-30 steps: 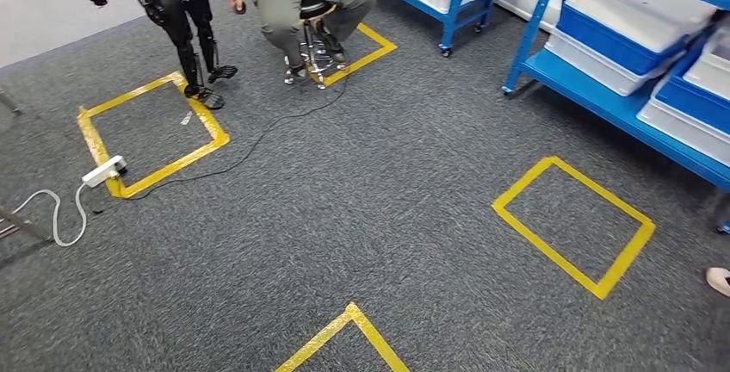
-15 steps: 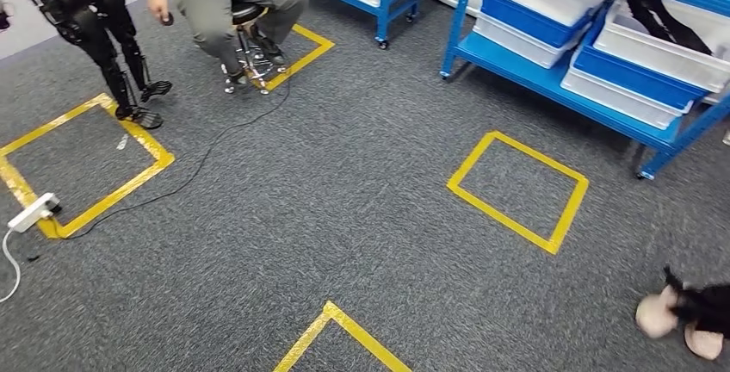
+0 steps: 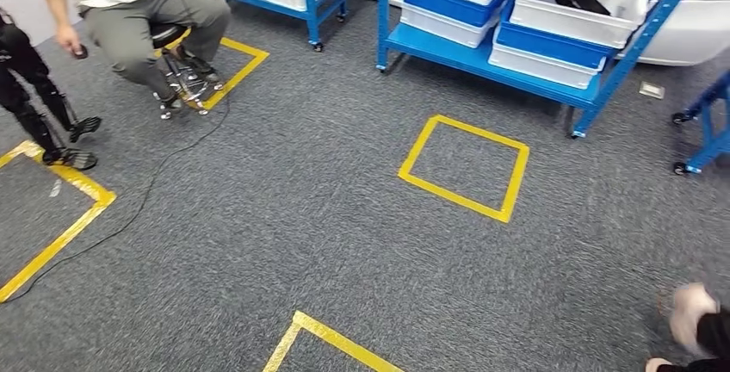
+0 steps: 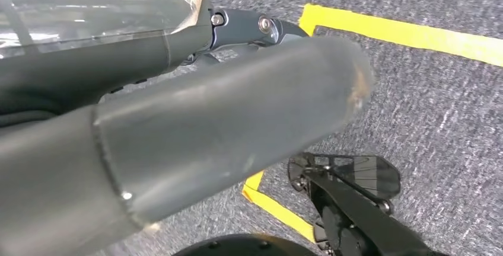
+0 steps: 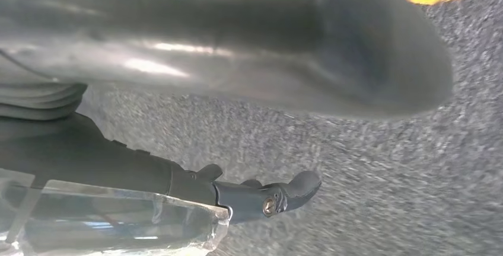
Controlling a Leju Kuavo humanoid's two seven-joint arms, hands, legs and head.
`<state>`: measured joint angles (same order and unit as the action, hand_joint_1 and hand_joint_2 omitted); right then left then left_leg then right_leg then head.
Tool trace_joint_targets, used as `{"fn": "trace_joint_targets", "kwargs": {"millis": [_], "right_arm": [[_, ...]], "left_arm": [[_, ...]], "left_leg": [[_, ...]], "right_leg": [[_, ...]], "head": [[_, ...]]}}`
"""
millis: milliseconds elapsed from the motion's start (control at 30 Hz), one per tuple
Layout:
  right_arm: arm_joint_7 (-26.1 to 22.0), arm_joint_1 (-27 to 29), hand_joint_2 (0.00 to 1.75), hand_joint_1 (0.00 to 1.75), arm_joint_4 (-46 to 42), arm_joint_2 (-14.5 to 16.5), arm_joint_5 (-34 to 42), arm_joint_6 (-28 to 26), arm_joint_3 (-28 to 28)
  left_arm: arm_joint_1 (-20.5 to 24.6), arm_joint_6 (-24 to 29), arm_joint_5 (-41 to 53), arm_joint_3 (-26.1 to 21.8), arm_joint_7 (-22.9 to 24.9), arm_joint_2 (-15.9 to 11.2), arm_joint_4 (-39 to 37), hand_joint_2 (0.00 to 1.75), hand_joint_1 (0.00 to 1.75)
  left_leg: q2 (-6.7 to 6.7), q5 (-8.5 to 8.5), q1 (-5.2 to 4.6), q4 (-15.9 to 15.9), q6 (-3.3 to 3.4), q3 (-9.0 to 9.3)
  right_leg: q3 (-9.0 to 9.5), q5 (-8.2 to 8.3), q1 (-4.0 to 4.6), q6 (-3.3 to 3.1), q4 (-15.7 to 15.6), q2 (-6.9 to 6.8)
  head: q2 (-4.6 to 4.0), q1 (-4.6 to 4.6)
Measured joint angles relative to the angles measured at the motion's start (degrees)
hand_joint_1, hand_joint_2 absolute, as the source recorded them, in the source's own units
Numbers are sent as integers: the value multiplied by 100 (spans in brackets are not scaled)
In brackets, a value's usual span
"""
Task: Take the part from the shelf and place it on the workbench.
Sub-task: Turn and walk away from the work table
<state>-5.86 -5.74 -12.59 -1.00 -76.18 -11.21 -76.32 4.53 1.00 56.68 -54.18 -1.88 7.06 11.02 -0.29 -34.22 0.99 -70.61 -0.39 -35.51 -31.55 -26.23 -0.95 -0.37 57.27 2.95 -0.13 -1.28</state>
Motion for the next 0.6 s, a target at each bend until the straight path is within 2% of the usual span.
{"fn": "trace_joint_targets", "kwargs": {"millis": [33,67,100,167,200,233,300,367,433,467,500,533,567,600], "right_arm": [[0,3,0,0,0,1,1,0,0],[0,2,0,0,0,4,1,0,0],[0,-6,0,0,0,9,1,0,0],[-1,-10,0,0,0,16,3,0,0],[-1,-3,0,0,0,17,4,-2,0],[-1,9,0,0,1,19,5,-6,0],[-2,16,0,0,2,21,8,-12,0],[-2,-3,0,0,2,20,21,-2,0],[-2,-6,0,0,2,19,34,7,0],[-2,3,0,0,2,16,36,6,0],[0,12,0,0,2,11,32,1,1],[5,19,0,0,2,2,19,-15,4],[19,19,0,0,2,-6,-6,-40,14],[36,21,0,0,2,-13,-41,-70,32]], "left_arm": [[0,1,1,0,0,-1,0,0,0],[0,1,3,0,0,-3,0,0,0],[0,0,8,1,0,-4,0,0,0],[4,-1,18,1,1,-7,0,0,0],[7,-1,22,1,-1,-6,1,0,0],[11,-1,25,1,-16,-2,1,0,0],[10,20,31,0,-111,7,3,0,0],[-3,75,34,0,-230,7,3,0,0],[-14,119,36,0,-293,2,2,0,0],[-14,129,40,0,-316,2,2,0,0],[-14,139,49,0,-340,4,2,0,0],[-11,146,57,0,-373,7,2,0,0],[-6,150,63,0,-416,9,3,0,0],[3,150,64,0,-463,8,3,0,0]], "left_leg": [[-61,240,2,359,24,149],[-193,426,5,733,51,310],[-309,551,9,1042,71,435],[-421,594,-12,1284,108,525],[-360,610,-28,1312,135,526],[-291,643,-35,1351,178,535],[-152,709,-30,1449,265,558],[11,733,-30,1489,301,564],[188,731,-34,1484,303,553],[262,728,-34,1481,298,549],[316,724,-32,1475,288,548],[361,716,-28,1464,271,549],[398,703,-28,1445,243,547],[424,685,-36,1421,204,543]], "right_leg": [[6,0,4,1,5,79],[7,1,11,5,12,149],[-3,4,22,13,22,212],[-60,29,29,61,23,323],[-106,52,28,102,8,379],[-141,64,23,138,11,373],[-270,-34,26,162,189,137],[-564,-336,17,134,799,-148],[-856,-576,-9,158,1448,-214],[-871,-582,-28,203,1530,-230],[-762,-506,-49,263,1377,-252],[-546,-380,-75,327,1024,-286],[-312,-271,-99,371,621,-333],[-114,-184,-95,379,288,-365]], "head": [[0,-1],[0,0],[0,4],[0,6],[0,4],[0,4],[0,11],[0,15],[0,15],[0,15],[0,16],[0,14],[0,16],[0,14]]}}
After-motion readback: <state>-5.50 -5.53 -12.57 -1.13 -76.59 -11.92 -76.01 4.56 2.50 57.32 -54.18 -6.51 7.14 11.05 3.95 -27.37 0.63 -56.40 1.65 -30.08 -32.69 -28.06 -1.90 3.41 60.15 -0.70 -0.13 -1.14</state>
